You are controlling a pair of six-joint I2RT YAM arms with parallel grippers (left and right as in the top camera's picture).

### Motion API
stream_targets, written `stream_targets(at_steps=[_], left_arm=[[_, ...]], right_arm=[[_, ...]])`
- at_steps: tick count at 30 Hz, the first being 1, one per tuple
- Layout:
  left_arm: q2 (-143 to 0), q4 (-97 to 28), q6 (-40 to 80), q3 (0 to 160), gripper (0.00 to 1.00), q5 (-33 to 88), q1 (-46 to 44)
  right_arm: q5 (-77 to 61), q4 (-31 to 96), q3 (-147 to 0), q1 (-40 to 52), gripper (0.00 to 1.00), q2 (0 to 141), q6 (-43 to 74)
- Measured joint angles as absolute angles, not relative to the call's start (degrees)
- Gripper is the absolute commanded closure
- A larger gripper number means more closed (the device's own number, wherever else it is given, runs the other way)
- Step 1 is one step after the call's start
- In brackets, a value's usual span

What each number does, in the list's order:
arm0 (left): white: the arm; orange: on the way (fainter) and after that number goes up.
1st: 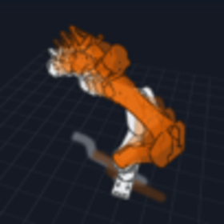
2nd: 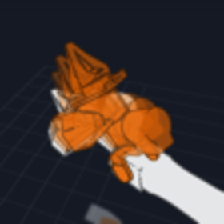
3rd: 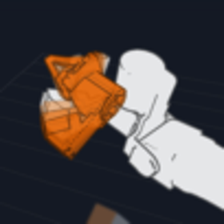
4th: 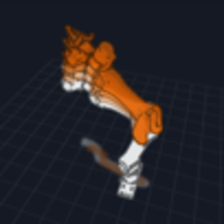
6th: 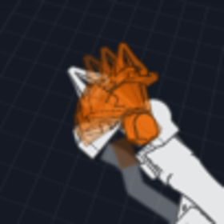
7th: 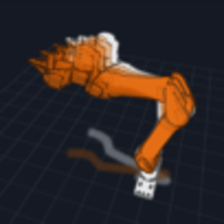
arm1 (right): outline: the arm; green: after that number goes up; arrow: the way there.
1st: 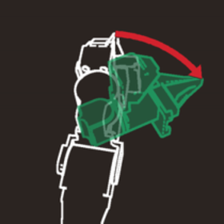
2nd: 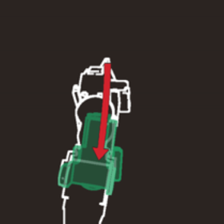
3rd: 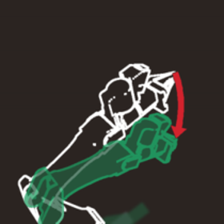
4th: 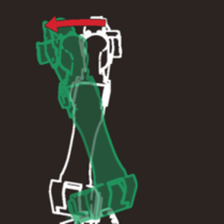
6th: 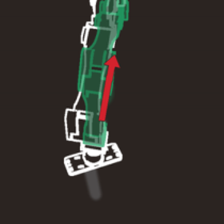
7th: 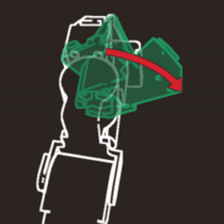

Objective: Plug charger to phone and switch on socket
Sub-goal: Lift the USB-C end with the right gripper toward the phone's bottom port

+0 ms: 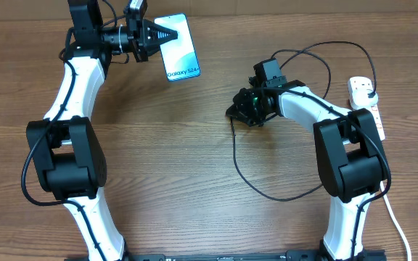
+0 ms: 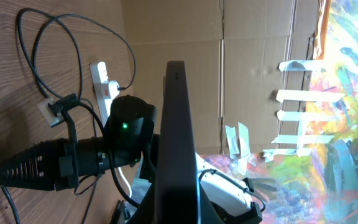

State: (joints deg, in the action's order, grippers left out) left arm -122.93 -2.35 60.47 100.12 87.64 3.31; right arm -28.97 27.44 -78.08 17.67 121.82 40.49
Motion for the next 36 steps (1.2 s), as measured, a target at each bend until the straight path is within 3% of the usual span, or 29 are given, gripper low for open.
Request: stream_targets(at_steps=[12,19,28,36], left_arm=[[-122.9,-2.3,60.5,100.1,0.96,87.6,3.3],[-122.9,-2.3,60.5,100.1,0.96,87.9,3.3],[-122.9,-2.3,60.5,100.1,0.96,88.3,3.3],[-122.9,-2.3,60.4,100.1,0.96,88.3,3.0]], right_arm=[[-32.4,27.0,-78.2,17.5,0.96,122.1,36.8],[-45.3,27.2,-78.8,14.6,0.96,119.0,24.4],[-63.8,29.5,-80.0,12.4,0.96,104.4,10.4],[-72.2,31.3,-80.3,13.3,0.96,103.9,3.8]])
